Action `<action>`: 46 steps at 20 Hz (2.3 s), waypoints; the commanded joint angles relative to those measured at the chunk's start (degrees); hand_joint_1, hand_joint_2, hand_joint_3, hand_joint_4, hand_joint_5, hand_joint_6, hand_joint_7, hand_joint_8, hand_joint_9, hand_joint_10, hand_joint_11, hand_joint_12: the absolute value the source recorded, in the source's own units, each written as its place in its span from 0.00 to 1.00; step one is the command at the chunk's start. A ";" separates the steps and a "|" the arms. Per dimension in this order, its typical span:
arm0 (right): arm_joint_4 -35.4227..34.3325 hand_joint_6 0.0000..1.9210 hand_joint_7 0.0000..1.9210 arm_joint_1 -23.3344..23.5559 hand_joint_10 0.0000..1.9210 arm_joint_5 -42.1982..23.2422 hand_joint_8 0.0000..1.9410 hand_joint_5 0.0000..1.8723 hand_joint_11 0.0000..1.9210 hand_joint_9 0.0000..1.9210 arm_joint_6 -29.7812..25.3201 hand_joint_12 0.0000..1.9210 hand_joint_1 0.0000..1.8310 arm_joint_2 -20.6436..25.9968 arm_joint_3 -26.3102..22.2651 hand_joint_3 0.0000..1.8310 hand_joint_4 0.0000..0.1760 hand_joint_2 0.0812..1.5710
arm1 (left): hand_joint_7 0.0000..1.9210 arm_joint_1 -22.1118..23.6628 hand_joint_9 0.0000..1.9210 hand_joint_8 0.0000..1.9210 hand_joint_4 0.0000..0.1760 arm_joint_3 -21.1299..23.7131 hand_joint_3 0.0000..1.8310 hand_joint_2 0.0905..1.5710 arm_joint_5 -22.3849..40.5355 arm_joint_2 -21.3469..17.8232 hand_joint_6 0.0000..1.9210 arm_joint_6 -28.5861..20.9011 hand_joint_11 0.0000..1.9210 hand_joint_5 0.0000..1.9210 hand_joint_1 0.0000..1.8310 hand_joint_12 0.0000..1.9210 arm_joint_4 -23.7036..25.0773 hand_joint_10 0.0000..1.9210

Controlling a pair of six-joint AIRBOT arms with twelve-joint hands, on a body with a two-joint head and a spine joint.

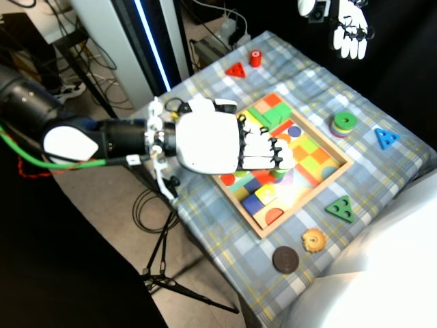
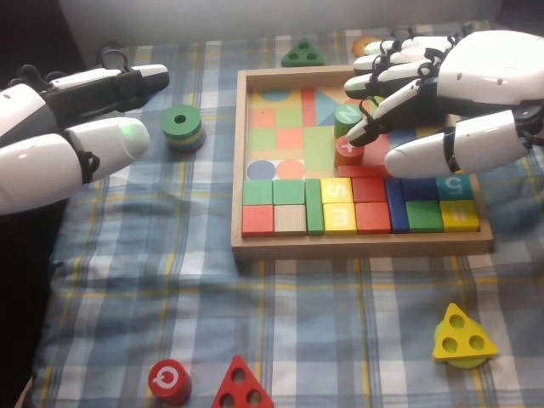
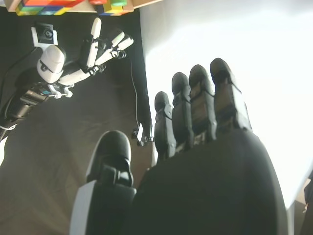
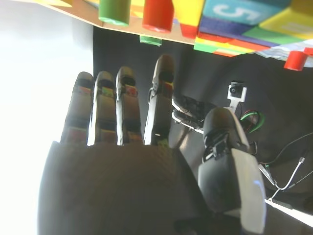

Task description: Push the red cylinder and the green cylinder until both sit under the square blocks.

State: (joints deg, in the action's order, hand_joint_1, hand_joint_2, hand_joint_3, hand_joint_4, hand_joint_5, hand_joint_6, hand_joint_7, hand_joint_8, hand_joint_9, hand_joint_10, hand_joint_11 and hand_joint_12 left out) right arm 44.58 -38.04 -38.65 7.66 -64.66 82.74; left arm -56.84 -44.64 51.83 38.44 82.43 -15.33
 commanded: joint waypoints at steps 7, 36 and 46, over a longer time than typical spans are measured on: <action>-2.60 0.00 0.09 1.37 0.00 -3.80 0.00 0.34 0.00 0.03 -0.28 0.00 0.00 -0.95 0.75 0.00 0.82 0.74 | 0.21 0.56 0.15 0.00 0.77 -0.51 0.00 0.87 6.71 0.35 0.00 -0.76 0.00 0.15 0.05 0.20 0.46 0.00; -0.90 0.00 0.04 -0.45 0.00 1.38 0.00 0.32 0.00 0.00 -1.00 0.00 0.00 -2.48 1.67 0.00 0.78 0.72 | 0.24 0.28 0.18 0.00 0.75 -0.43 0.00 0.88 6.96 0.21 0.00 -3.00 0.00 0.17 0.11 0.24 0.52 0.00; -1.56 0.00 0.03 -1.41 0.00 2.16 0.00 0.31 0.00 0.00 -1.00 0.00 0.00 -0.63 0.63 0.00 0.77 0.74 | 0.23 0.04 0.17 0.00 0.77 -0.39 0.00 0.88 6.96 0.18 0.00 -3.40 0.00 0.17 0.15 0.21 0.52 0.00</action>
State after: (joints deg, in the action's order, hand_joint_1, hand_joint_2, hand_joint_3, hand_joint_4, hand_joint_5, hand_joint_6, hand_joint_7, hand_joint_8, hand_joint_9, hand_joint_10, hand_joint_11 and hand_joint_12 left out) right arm 43.99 -39.53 -34.46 6.35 -65.21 83.31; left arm -57.28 -44.97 51.99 38.72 79.59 -15.05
